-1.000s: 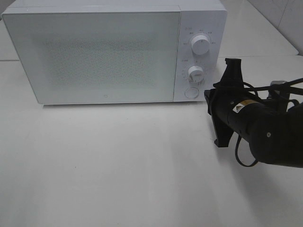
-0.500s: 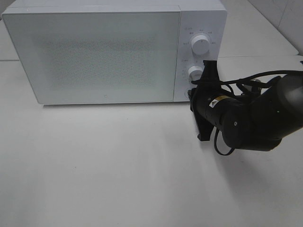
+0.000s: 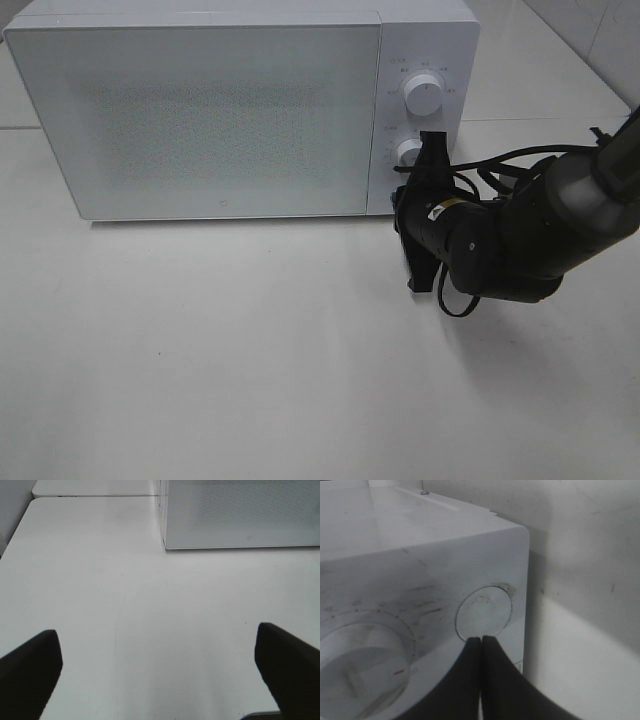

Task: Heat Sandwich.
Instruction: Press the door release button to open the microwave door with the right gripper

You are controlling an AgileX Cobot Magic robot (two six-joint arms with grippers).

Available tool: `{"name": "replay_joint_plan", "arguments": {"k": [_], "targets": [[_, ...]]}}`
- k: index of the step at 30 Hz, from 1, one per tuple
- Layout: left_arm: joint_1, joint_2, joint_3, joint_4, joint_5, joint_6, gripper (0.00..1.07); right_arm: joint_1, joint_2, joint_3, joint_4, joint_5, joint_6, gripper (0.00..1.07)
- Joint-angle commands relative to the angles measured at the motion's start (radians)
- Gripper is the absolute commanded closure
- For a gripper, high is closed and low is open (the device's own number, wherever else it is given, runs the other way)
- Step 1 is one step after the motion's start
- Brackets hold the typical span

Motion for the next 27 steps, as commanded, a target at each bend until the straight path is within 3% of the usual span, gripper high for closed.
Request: {"name": "replay_joint_plan", "arguments": {"k": [1,7,27], "targets": [[0.004,-0.022,0.004,0.002,-0.008,0.001,0.06,-0.004,0.011,-0.020,-0.001,0.006,-0.006,1.07],[0.004,-0.022,0.004,0.002,-0.008,0.001,0.06,-0.051,0.019,-0.023,0.005,0.015,-0.026,1.07],[0.004,-0.022,0.004,0.002,-0.008,0.001,0.06,-0.062,0.023,-0.073,0.007,0.016,-0.037,1.07]]}}
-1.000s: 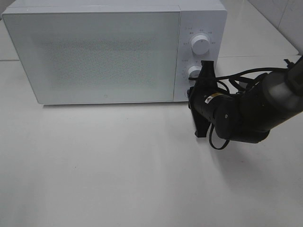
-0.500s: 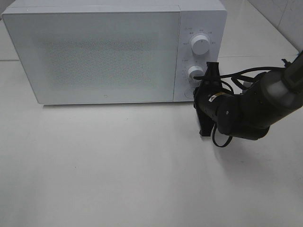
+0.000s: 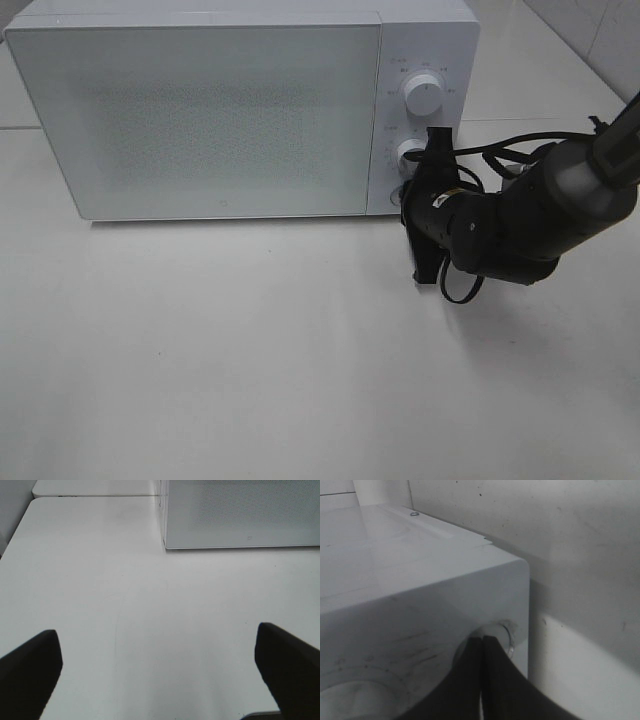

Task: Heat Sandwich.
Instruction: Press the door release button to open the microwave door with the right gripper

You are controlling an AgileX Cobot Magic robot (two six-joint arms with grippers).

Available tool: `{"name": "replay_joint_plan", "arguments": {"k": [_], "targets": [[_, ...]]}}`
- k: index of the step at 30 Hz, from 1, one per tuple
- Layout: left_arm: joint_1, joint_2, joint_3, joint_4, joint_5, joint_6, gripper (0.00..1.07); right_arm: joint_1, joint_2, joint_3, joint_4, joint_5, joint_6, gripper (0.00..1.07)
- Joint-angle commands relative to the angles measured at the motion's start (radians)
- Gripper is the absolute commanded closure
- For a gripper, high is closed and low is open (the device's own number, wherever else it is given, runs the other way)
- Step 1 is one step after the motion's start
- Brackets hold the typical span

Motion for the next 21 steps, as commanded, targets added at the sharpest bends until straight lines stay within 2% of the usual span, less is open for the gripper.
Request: {"name": "replay_joint_plan", "arguments": {"k": [1,9,14,18,21], "targets": [[0.004,-0.022,0.004,0.002,-0.008,0.001,0.06,-0.010,-0.002,-0.015,-0.007,-0.063,-0.016,1.07],[0.004,-0.022,0.004,0.002,-0.008,0.001,0.06,-0.010,-0.002,-0.055,-0.017,-0.137,-0.015,1.07],[0.004,-0.022,0.004,0.002,-0.008,0.001,0.06,-0.010,-0.002,-0.078,-0.017,-0.254,-0.011,1.07],[0.004,-0.022,0.004,0.002,-0.008,0.001,0.06,-0.017,0.033,-0.144,-0.020,-0.429,-0.011,1.07],[0.004,-0.022,0.004,0.002,-0.008,0.001,0.06,-0.032,0.064,-0.199,-0.044,-0.466,-0.011,1.07]]}}
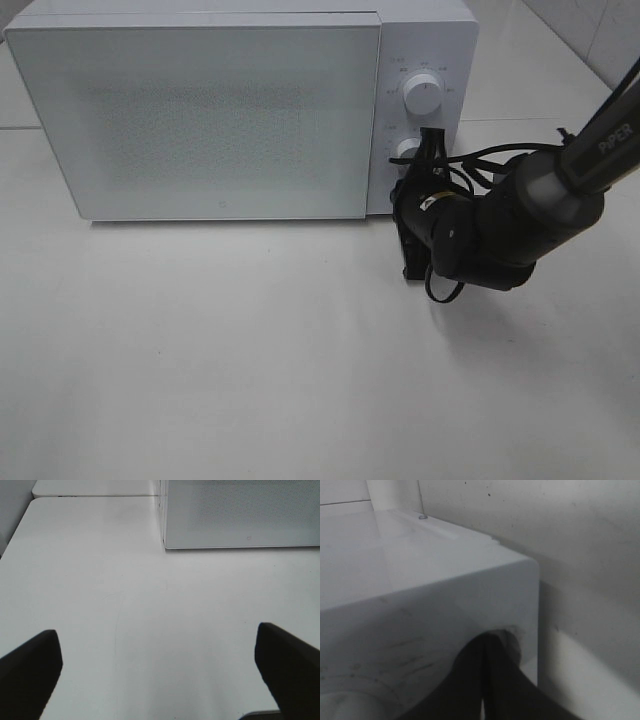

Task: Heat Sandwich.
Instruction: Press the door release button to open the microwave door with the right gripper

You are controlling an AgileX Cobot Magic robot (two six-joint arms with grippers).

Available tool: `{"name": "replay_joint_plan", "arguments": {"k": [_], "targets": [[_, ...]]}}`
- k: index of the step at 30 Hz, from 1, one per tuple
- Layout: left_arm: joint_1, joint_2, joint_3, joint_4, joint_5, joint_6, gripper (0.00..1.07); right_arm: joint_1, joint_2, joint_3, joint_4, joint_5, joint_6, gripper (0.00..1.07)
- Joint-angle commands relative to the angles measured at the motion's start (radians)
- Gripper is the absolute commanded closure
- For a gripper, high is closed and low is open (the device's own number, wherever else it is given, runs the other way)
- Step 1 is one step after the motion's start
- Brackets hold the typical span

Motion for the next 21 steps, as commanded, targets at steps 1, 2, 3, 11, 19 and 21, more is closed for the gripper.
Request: {"name": "replay_joint_plan", "arguments": {"k": [1,2,3,11,19,21], "targets": [[0.004,-0.022,0.004,0.002,-0.008,0.001,0.06,-0.051,-0.002,-0.145,-0.093,-0.375,-0.011,1.07],[0.004,-0.022,0.004,0.002,-0.008,0.001,0.06,-0.052,0.000,-0.155,-0.105,-0.373,-0.016,1.07],[0.004,-0.022,0.004,0.002,-0.008,0.001,0.06,-0.052,0.000,-0.155,-0.105,-0.373,-0.016,1.07],[0.004,-0.022,0.004,0.002,-0.008,0.001,0.06,-0.057,0.003,-0.164,-0.115,-0.369,-0.041,1.07],[0.004,-0.022,0.004,0.002,-0.008,0.001,0.06,-0.055,0.003,-0.164,-0.115,-0.369,-0.052,1.07],[0.004,-0.022,0.004,0.002,-0.008,0.001,0.06,-0.055,0.003,-0.164,-0.115,-0.366,-0.053,1.07]]}}
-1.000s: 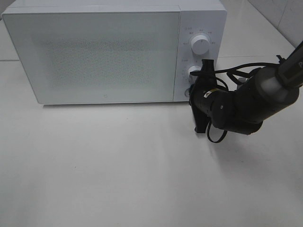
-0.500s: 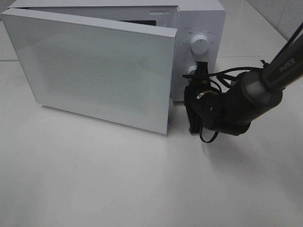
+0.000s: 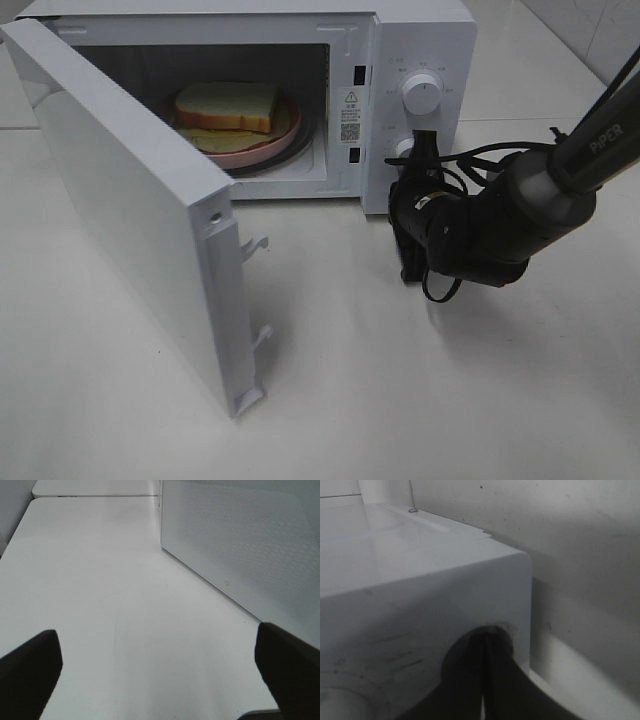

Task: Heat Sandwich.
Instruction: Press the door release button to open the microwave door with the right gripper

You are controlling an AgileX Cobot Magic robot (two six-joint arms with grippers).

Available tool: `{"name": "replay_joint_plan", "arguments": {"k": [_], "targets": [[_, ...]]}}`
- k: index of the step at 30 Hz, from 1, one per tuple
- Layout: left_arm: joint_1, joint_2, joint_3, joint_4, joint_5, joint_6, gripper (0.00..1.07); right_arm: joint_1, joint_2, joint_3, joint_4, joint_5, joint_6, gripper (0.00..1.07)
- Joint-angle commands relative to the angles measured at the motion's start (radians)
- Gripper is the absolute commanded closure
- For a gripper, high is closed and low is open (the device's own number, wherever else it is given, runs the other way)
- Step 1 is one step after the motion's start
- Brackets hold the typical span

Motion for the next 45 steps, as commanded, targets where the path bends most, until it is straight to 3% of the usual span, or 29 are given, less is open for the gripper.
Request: {"name": "replay_joint_plan", "arguments": {"k": [1,16,27,34,45], "targets": [[0.004,-0.022,0.004,0.002,-0.008,0.001,0.06,-0.054,-0.011,-0.139,-0.120,-0.398,-0.025,1.07],[0.004,-0.022,0.004,0.002,-0.008,0.001,0.06,-0.053,-0.013,-0.138,-0.112,-0.339,-0.026,1.07],[0.004,-0.022,0.004,0.002,-0.008,0.001,0.06,-0.029,-0.031,-0.138,-0.067,-0.129,-0.058,1.07],[0.004,-0.022,0.004,0.002,-0.008,0.001,0.06,-0.009,-0.034,-0.135,-0.056,-0.126,-0.074,1.07],[0.004,-0.022,0.004,0.002,-0.008,0.001,0.06,0.041,-0.102,0.020,-0.029,-0.014,-0.111,1.07]]}}
